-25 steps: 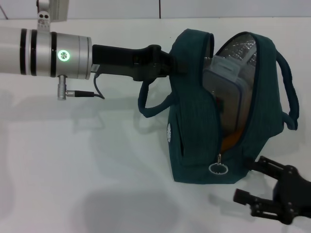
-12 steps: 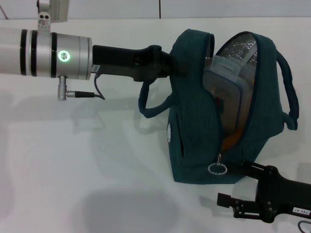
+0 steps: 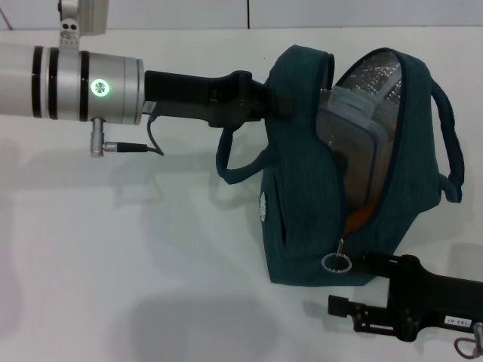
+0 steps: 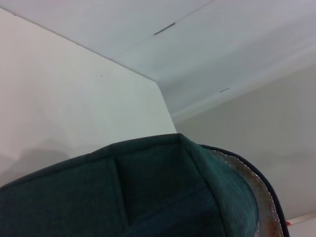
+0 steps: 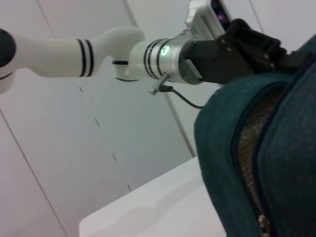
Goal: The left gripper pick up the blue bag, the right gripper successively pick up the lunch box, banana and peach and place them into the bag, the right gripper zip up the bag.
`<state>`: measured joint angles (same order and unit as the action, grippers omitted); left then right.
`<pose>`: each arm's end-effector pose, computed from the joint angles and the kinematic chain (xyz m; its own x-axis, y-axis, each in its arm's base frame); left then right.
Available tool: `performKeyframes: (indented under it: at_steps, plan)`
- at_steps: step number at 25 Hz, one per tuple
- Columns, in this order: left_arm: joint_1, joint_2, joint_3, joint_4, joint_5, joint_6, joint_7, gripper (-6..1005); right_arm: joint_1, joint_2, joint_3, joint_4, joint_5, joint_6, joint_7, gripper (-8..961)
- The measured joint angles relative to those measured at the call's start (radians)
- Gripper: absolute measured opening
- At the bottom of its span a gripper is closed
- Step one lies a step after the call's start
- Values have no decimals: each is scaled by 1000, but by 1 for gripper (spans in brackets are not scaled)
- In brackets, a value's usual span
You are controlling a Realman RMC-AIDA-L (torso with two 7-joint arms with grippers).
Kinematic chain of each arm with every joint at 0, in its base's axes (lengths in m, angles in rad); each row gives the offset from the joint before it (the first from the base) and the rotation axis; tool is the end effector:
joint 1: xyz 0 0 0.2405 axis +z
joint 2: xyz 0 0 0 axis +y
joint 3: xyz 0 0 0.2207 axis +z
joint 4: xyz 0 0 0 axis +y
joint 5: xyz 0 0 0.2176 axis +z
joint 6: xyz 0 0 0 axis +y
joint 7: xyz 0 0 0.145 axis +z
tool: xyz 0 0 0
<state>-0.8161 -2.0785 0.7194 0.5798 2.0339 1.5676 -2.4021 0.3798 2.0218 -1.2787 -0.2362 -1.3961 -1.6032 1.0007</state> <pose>-0.1480 0.3627 -0.0045 0.2663 0.9203 0.2864 0.8507 -0.3642 0.3790 0.2643 0.2264 -0.0471 0.6805 -0.3756 -0.6292 -0.4407 -0.8958 0.0580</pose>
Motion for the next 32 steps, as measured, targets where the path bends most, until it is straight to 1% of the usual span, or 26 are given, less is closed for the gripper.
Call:
performKeyframes:
  at_steps: [2,8,18,26,32]
  plan:
    - [0,0,0,0,0,0,0,47,0,0,0,-4,4,7,13,826]
    - [3,0,0,0,0,2,4,49,3,1,-2,-6,13,6,13,653]
    - [6,0,1,0,0,5,13,51,8,2,0,-5,24,13,13,196]
    - [6,0,2,0,0,8,21,52,6,3,-3,0,36,14,12,21]
    - [6,0,2,0,0,8,21,54,-3,0,2,0,39,3,12,14]
